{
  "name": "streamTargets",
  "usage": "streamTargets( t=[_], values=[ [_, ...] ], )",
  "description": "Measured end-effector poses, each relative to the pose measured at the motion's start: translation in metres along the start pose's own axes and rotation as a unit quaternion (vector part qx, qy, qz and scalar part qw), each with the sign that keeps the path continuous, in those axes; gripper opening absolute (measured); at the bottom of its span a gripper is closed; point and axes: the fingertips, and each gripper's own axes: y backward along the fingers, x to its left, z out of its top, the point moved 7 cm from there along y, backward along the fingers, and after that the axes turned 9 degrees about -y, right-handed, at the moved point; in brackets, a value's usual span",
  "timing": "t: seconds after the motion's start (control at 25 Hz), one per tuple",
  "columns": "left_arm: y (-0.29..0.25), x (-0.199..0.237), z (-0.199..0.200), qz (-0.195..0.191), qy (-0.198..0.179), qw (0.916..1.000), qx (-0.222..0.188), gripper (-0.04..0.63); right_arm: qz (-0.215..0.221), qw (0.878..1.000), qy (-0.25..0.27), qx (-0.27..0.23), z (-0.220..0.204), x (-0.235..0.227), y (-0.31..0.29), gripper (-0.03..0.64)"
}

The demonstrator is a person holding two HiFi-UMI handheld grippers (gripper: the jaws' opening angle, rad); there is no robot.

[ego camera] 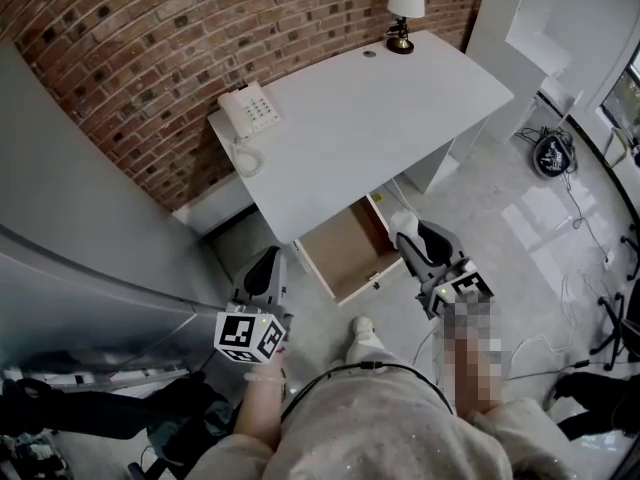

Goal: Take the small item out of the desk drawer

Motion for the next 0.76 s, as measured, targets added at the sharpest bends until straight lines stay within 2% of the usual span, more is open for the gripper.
streamTargets(
  t=[0.76],
  values=[
    [-0.021,0.001,-0.002,0.008,0.001,0.9999,0.009,0.021,0.012,1.000,-0.023,-0.001,-0.002,-0.024,-0.011,0.152]
  ],
)
